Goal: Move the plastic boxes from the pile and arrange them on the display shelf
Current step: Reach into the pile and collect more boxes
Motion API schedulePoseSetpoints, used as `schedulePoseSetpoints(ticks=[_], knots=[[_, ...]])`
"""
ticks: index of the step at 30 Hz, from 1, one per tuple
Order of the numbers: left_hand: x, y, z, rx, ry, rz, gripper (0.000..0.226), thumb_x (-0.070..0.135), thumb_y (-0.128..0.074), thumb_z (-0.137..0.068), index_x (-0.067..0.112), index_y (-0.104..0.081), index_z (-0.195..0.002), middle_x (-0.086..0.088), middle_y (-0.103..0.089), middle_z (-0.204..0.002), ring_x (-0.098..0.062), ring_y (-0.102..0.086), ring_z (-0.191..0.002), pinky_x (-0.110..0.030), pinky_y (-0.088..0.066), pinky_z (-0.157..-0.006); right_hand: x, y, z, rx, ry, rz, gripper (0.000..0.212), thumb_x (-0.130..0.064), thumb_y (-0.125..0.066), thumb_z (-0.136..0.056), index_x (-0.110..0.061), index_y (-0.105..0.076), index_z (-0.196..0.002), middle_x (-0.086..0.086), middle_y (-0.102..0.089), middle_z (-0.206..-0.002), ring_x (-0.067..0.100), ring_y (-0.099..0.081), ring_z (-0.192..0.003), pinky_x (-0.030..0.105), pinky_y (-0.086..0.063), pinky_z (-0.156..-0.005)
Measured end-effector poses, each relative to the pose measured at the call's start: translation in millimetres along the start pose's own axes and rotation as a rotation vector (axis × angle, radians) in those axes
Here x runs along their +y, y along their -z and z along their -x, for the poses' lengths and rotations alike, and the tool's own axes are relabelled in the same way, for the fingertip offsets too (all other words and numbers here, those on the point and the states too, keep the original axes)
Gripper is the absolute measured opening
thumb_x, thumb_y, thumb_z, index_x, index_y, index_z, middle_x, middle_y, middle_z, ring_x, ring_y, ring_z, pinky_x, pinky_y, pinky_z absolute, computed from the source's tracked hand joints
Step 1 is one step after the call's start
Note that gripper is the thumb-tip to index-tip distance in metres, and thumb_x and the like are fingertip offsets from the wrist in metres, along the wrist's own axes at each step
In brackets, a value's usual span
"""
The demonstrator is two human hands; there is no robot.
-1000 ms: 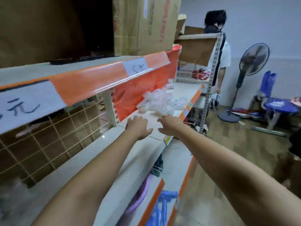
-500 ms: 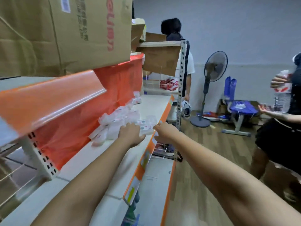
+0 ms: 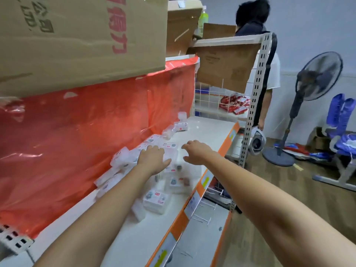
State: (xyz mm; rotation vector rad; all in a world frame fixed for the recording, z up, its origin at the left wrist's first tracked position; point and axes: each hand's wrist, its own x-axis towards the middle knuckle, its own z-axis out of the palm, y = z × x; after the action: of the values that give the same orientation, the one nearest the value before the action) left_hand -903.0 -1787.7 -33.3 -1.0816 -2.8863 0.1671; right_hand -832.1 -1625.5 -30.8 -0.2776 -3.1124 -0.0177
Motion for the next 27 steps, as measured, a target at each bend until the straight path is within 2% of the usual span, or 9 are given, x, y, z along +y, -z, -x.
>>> schedulePoseSetpoints(ticks=[7, 13, 17, 21, 27], knots=[[11, -13, -39, -0.017, 0.248, 0.118, 0.058, 0.056, -0.039, -0.093, 0.017, -0.046, -0.135, -0.007, -0.050, -0.136, -0.027, -0.041, -0.125, -0.041, -0.036, -0.101, 35, -16, -90, -0.053, 0.244, -0.004, 0.049, -0.030, -0.049, -0.093, -0.015, -0.042, -0.139, 0.010, -0.046, -0.136, 0.028, -0.041, -0.127, 0.039, -0.040, -0.097], [26, -19, -44, -0.012, 0.444, 0.192, 0.060, 0.058, -0.043, -0.091, 0.018, -0.046, -0.135, -0.007, -0.048, -0.136, -0.025, -0.039, -0.126, -0.038, -0.035, -0.100, 42, -32, -136, -0.089, 0.359, -0.071, 0.041, -0.026, -0.047, -0.092, -0.012, -0.048, -0.131, 0.011, -0.049, -0.132, 0.029, -0.044, -0.122, 0.040, -0.044, -0.095], [30, -26, -43, -0.018, 0.511, 0.238, 0.066, 0.060, -0.048, -0.088, 0.015, -0.044, -0.136, -0.006, -0.047, -0.136, -0.025, -0.037, -0.127, -0.038, -0.036, -0.102, 38, -45, -155, -0.080, 0.369, -0.159, 0.037, -0.025, -0.042, -0.095, -0.010, -0.048, -0.128, 0.012, -0.048, -0.130, 0.030, -0.044, -0.121, 0.039, -0.042, -0.095], [33, -29, -45, -0.039, 0.528, 0.200, 0.070, 0.059, -0.050, -0.086, 0.016, -0.038, -0.140, -0.005, -0.043, -0.137, -0.023, -0.032, -0.130, -0.037, -0.032, -0.106, 35, -55, -168, -0.126, 0.331, -0.258, 0.038, -0.020, -0.046, -0.091, -0.008, -0.047, -0.128, 0.012, -0.046, -0.131, 0.030, -0.044, -0.122, 0.037, -0.041, -0.094], [34, -35, -46, -0.028, 0.541, 0.141, 0.071, 0.058, -0.051, -0.086, 0.017, -0.036, -0.141, -0.005, -0.047, -0.134, -0.024, -0.034, -0.126, -0.037, -0.030, -0.104, 35, -62, -173, -0.180, 0.279, -0.341, 0.037, -0.024, -0.051, -0.087, -0.003, -0.052, -0.117, 0.017, -0.050, -0.122, 0.031, -0.051, -0.113, 0.033, -0.042, -0.088]])
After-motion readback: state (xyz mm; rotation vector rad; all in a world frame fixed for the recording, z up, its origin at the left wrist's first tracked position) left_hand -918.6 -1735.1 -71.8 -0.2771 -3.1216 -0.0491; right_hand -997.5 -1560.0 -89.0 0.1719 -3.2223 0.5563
